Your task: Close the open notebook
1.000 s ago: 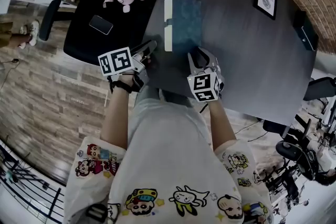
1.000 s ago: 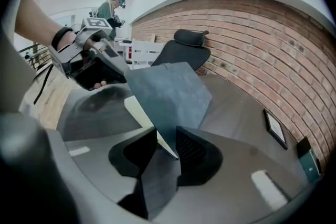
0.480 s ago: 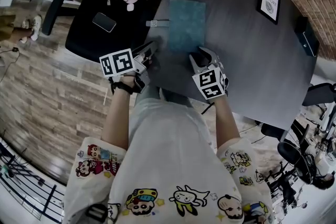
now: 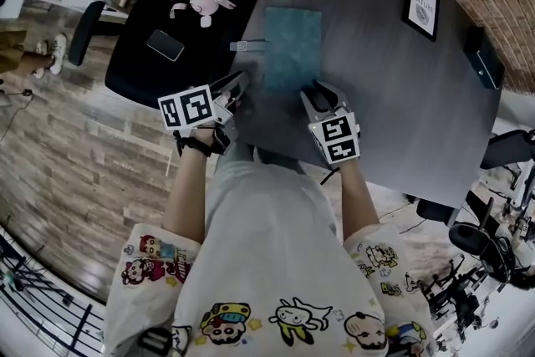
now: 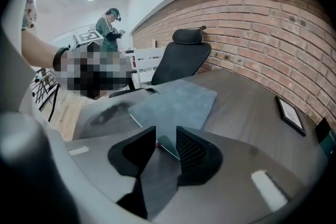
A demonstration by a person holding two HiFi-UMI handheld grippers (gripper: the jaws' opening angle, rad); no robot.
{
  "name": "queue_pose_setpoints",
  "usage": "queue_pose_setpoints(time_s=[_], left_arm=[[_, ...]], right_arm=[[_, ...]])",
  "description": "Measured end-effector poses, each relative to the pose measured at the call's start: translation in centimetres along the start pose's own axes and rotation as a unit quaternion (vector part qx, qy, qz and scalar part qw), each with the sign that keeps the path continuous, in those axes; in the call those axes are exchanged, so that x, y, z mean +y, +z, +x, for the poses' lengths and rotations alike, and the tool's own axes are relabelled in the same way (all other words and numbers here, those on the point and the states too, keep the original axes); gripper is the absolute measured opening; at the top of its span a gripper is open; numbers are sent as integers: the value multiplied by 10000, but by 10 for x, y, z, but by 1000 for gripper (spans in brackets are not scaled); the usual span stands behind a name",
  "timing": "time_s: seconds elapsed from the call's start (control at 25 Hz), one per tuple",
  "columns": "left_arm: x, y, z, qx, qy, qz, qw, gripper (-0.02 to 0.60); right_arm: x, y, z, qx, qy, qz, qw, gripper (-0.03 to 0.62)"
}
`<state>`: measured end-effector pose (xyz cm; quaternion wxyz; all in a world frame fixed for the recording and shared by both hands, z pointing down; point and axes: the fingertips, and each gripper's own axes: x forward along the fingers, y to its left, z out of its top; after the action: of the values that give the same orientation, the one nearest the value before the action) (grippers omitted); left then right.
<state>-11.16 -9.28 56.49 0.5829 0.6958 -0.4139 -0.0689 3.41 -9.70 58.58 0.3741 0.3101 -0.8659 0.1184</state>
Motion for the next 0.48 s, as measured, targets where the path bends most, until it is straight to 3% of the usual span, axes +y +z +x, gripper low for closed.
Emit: queue_pose_setpoints(time_s=[0.28,0.48], left_arm=[[-44,16,0,41,-158,878,9960,72],[-99,25,-2,54,-416,1653,9853,72]], right_arm=[[-24,33,-41,-729,-391,685,9942,129],[-44,56,-89,-1264,-710,899,9854,120]])
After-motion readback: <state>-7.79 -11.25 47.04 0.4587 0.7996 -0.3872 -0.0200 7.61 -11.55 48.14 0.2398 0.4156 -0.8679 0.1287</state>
